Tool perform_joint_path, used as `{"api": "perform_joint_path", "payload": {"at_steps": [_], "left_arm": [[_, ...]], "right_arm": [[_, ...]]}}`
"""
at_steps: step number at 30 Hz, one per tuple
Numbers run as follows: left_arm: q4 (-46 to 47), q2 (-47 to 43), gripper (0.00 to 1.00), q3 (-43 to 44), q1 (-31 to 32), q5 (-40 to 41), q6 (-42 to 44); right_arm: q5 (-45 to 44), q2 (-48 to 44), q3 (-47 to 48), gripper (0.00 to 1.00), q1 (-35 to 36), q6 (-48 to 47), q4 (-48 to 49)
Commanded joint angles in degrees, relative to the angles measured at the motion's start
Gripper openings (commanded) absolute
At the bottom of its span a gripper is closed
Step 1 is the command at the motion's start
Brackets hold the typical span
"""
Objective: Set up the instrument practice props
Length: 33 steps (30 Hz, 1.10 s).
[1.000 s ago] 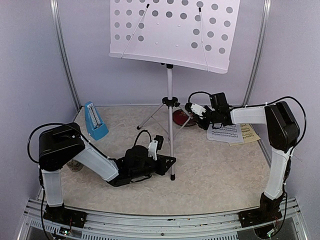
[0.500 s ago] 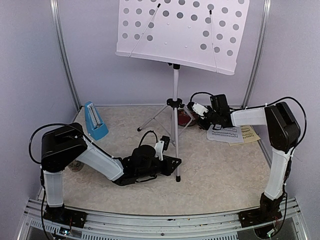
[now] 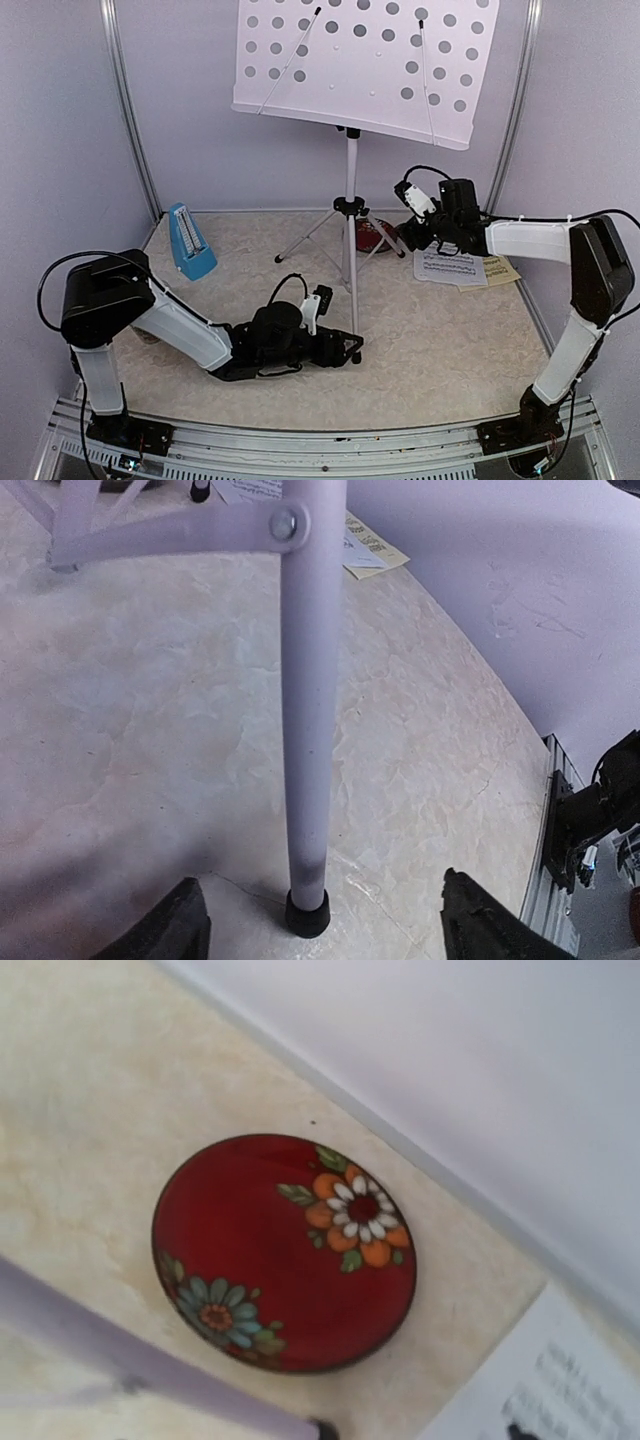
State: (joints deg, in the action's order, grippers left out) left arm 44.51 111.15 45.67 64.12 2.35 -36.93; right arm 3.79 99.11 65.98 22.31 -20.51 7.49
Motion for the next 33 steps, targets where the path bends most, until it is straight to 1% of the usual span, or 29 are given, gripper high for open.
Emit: {"api": "perform_joint_path", "payload": {"at_steps": [1, 2, 3, 6, 9, 11, 15, 17, 20, 25, 30, 33], "left_arm": [[-0.17, -7.85, 0.83, -3.7, 0.01, 5.71, 2.28], [-0.38, -9.54, 0.9, -4.32, 0.04, 6.72, 2.7], [-0.6, -10.53, 0.93, -4.88, 0.0, 7.49, 3.13], [-1.32, -12.67, 0.98, -5.61, -0.05, 9.26, 4.67], [-2.01, -14.09, 0.99, -5.98, -0.23, 10.39, 4.58], [-2.63, -14.71, 0.99, -5.75, -0.31, 10.76, 4.08], [-4.71, -15.0, 0.99, -4.25, -0.31, 10.81, 3.92], [-5.44, -15.02, 0.99, -3.31, -0.25, 10.59, 4.51], [-6.62, -15.19, 0.99, -2.22, -0.28, 11.22, 5.3], [-9.58, -14.96, 0.99, -0.16, -0.23, 12.85, 5.83], [-9.96, -15.01, 0.99, 0.08, 0.02, 13.67, 5.93], [-10.05, -15.07, 0.99, 0.03, 0.28, 14.1, 6.19]], "right_arm": [[1.13, -6.63, -4.13, 0.79, -5.13, 18.15, -3.69], [2.12, -8.27, -5.24, 0.79, -6.69, 21.01, -3.84], [3.33, -9.88, -6.59, 0.79, -8.26, 23.67, -3.95], [6.29, -14.18, -10.22, 0.8, -13.8, 32.4, -4.62], [8.16, -17.5, -13.02, 0.79, -19.12, 40.42, -7.73], [10.46, -18.66, -15.42, 0.78, -22.5, 43.54, -9.72], [12.4, -21.05, -21.66, 0.73, -28.91, 48.5, -8.72], [13.35, -22.24, -25.23, 0.71, -31.68, 50.15, -6.37], [13.83, -22.1, -28.2, 0.65, -33.9, 50.55, -4.23], [15.65, -17.77, -29.29, 0.58, -36.28, 50.38, -1.37], [19.82, -12.84, -29.12, 0.48, -38.2, 51.82, 2.75], [20.55, -11.09, -29.07, 0.46, -38.21, 52.42, 4.98]]}}
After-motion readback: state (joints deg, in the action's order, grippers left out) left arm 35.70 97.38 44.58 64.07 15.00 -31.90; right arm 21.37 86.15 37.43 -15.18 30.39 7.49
